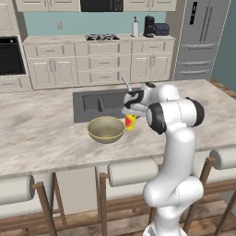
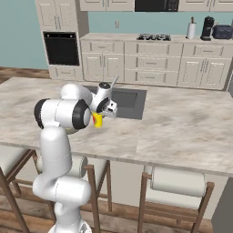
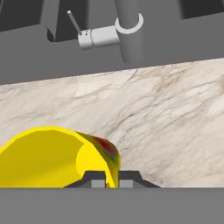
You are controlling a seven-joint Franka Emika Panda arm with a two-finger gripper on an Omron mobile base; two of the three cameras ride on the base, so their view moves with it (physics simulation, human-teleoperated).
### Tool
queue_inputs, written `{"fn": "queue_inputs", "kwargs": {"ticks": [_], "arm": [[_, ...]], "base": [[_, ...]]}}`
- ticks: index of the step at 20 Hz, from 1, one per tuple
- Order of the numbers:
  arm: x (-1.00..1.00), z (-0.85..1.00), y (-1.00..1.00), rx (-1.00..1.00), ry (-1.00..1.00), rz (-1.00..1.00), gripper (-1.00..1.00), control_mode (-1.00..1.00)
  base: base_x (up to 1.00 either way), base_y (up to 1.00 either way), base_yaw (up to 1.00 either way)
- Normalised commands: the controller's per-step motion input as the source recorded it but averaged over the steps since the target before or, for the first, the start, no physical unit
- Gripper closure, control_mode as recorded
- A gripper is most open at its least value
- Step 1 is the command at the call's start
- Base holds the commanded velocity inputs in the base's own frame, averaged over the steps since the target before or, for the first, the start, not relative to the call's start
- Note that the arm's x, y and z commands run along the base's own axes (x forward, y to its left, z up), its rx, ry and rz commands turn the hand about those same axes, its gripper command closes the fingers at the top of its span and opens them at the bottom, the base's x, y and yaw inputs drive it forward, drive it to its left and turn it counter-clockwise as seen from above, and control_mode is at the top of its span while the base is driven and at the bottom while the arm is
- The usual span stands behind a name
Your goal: Place the cup inside the bowl on the dining table and move the bowl to any counter.
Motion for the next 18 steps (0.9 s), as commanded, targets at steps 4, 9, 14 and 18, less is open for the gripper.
{"fn": "queue_inputs", "kwargs": {"ticks": [4,9,14,18], "arm": [[-0.10,0.32,0.00,0.00,-0.03,0.00,1.00,-1.00],[-0.15,0.37,0.00,0.00,-0.03,0.00,1.00,-1.00],[-0.11,0.39,0.00,0.00,-0.03,0.00,1.00,-1.00],[0.00,0.40,0.00,0.00,-0.03,0.00,1.00,-1.00]], "base": [[0.00,0.00,0.00],[0.00,0.00,0.00],[0.00,0.00,0.00],[0.00,0.00,0.00]]}}
